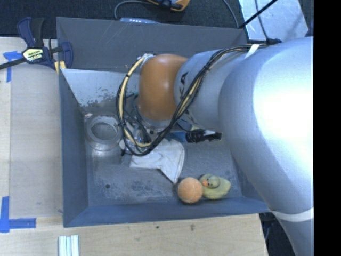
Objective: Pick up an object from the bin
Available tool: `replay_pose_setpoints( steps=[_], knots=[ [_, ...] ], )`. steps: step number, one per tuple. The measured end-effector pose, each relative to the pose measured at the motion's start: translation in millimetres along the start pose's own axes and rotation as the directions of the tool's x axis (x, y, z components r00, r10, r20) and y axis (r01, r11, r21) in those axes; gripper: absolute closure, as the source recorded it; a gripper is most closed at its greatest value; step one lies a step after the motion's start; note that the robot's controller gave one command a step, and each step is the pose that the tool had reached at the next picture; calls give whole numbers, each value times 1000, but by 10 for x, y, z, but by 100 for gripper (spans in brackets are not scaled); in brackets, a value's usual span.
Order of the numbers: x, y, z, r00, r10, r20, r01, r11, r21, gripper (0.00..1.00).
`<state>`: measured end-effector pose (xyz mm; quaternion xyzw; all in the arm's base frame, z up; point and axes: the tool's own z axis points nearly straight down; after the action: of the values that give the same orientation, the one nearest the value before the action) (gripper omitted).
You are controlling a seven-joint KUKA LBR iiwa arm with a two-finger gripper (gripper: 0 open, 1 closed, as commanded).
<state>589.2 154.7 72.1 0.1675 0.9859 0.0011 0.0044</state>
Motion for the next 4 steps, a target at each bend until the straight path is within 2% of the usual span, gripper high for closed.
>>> replay_pose_setpoints(
  steps=[1,3,4],
  knots=[
    [-43,93,4,985,174,5,-174,985,-1,100],
    [-33,86,-30,985,174,3,-174,985,1,100],
    [-13,71,-231,985,175,-5,-175,985,8,100]
  ],
)
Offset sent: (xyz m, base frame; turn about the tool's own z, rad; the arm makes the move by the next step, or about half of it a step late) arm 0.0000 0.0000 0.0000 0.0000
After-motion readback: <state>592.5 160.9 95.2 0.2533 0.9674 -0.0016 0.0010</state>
